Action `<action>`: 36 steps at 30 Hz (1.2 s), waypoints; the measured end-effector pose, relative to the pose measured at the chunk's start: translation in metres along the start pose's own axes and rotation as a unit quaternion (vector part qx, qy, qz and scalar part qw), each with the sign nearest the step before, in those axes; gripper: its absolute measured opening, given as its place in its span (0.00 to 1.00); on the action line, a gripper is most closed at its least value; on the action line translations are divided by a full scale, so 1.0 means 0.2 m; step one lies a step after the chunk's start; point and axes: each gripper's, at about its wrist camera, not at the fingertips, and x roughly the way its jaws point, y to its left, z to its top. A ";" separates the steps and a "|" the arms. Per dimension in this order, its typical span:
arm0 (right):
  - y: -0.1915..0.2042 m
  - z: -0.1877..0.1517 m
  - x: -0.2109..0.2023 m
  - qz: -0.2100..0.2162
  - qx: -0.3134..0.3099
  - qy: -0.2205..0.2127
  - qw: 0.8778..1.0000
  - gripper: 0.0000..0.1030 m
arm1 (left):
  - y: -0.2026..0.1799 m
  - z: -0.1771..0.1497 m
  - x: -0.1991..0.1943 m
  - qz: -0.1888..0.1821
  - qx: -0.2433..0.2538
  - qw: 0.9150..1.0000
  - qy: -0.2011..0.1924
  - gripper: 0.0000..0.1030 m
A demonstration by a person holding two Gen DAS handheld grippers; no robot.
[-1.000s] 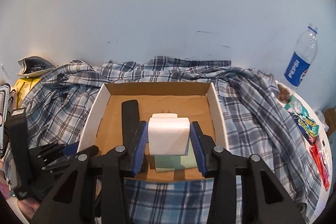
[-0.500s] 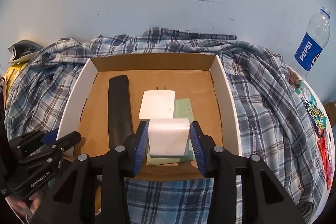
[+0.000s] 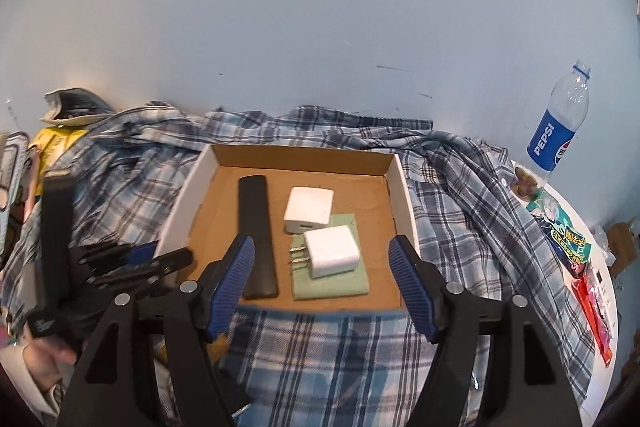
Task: Organize rigid objects
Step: 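Grasp the black rectangular block beside the box with the right gripper, then carry the black block over the box with the right gripper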
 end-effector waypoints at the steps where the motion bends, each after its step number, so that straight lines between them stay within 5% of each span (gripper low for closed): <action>1: 0.01 -0.01 -0.02 0.002 -0.003 -0.003 1.000 0.69 | 0.00 0.00 0.00 0.000 0.000 1.000 0.000 0.28; 13: 0.16 -0.27 -0.08 0.043 -0.037 0.023 0.998 0.76 | 0.00 0.00 0.00 0.000 0.000 1.000 0.000 0.28; 21: 0.29 -0.44 0.02 0.083 -0.084 0.075 0.990 0.61 | 0.00 0.00 0.00 0.000 0.000 1.000 0.000 0.28; 29: 0.27 -0.53 0.17 0.104 -0.058 0.133 0.984 0.40 | 0.00 0.00 0.00 0.000 0.000 1.000 0.000 0.28; 31: 0.27 -0.53 0.17 0.099 -0.060 0.128 0.985 0.30 | 0.00 0.00 0.00 -0.001 0.000 1.000 0.000 0.28; 36: 0.26 -0.54 0.12 0.094 -0.068 0.118 0.986 0.29 | 0.00 0.00 0.00 0.000 0.000 1.000 0.000 0.28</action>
